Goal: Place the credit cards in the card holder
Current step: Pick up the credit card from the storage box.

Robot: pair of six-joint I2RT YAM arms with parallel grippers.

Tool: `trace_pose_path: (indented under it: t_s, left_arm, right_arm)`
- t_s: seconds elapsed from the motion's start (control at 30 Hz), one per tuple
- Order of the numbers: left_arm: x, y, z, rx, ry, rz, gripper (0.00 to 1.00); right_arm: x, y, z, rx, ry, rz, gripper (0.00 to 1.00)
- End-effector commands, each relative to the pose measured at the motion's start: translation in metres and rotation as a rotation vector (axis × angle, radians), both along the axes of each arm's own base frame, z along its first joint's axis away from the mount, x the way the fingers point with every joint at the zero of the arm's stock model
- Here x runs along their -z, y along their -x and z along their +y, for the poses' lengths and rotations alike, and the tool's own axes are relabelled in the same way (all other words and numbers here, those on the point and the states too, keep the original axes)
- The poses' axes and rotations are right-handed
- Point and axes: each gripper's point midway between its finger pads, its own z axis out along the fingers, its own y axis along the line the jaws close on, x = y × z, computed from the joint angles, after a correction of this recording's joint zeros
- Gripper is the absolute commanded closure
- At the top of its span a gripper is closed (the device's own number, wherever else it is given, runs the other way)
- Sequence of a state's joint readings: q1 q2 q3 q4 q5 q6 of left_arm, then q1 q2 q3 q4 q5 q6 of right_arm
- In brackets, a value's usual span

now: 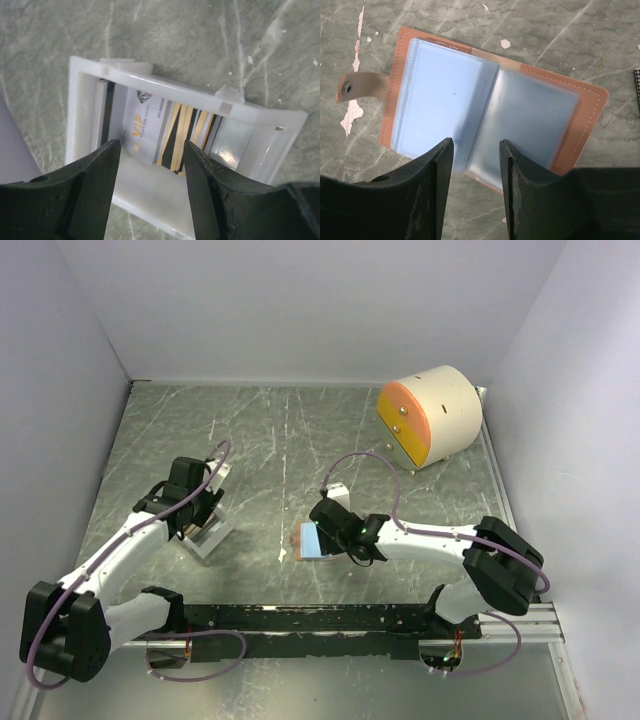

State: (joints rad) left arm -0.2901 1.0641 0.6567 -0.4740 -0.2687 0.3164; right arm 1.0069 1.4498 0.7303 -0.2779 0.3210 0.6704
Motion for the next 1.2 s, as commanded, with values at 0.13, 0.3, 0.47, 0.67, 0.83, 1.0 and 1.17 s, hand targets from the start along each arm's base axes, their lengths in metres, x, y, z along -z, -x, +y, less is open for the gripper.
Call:
trace_pose_path:
  t_s: [0.13,0.3,0.47,0.67,0.83,1.0,1.17]
  left_arm:
    - [0.013,-0.011,-0.021,0.090,0.087,-0.004,0.39]
    - [0.016,-0.012,-0.031,0.121,0.131,0.000,0.40]
    - [0.020,-0.012,-0.046,0.175,0.185,0.022,0.42]
    - [0.018,-0.017,-0.057,0.205,0.231,0.018,0.43]
    - [0.014,-0.024,-0.070,0.244,0.268,0.001,0.44]
    - [0.010,-0.029,-0.078,0.261,0.277,-0.019,0.44]
    - [0.020,-0.019,-0.056,0.224,0.165,0.015,0.40]
  right_arm:
    - [-0.012,-0.002,-0.006,0.008,-0.013,-0.027,0.58]
    - [-0.014,-0.003,-0.008,0.018,-0.011,-0.032,0.58]
    - [-0.012,-0.003,-0.009,0.021,-0.007,-0.029,0.58]
    - [-0.012,-0.003,-0.008,0.023,-0.007,-0.027,0.58]
    - [-0.013,-0.005,-0.007,0.030,-0.008,-0.029,0.58]
    - [-0.013,-0.004,-0.008,0.037,-0.011,-0.026,0.58]
    - [-0.016,-0.004,-0.008,0.033,-0.018,-0.033,0.58]
